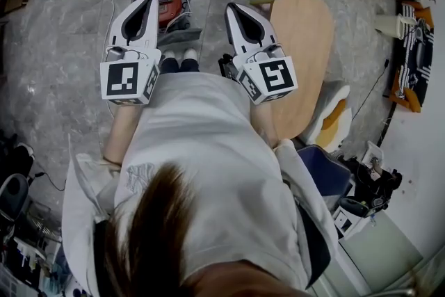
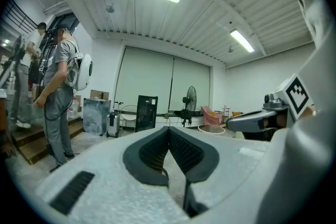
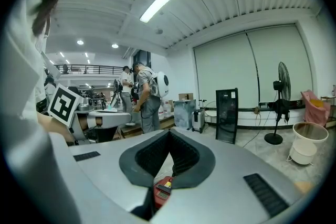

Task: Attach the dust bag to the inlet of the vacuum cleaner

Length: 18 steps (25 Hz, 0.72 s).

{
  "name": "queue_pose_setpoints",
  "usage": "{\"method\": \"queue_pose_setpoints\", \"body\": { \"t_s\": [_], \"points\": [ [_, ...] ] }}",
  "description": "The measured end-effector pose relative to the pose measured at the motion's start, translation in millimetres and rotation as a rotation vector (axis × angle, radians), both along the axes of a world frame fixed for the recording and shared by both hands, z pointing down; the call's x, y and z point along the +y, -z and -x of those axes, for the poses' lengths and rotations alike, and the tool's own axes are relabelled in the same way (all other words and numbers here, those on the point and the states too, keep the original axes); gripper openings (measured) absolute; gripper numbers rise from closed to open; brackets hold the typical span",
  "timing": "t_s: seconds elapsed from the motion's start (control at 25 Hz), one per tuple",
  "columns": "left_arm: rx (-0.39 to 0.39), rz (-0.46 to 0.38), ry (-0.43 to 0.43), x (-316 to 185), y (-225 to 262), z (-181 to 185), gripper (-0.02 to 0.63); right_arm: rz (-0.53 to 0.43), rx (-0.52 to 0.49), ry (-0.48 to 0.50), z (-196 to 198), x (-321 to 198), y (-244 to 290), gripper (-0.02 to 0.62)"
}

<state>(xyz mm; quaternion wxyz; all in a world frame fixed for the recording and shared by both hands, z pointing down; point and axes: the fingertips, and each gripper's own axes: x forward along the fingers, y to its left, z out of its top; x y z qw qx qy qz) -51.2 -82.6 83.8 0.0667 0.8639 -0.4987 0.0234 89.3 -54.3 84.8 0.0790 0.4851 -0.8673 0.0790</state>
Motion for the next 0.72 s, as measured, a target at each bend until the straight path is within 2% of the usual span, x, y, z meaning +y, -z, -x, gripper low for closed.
{"method": "queue_pose_setpoints", "body": {
  "t_s": [0.72],
  "points": [
    [0.007, 0.009, 0.011, -10.2, -5.2, 4.9, 0.017, 0.016, -0.01, 0.004, 3.3, -11.5, -4.3, 0.002]
  ]
}}
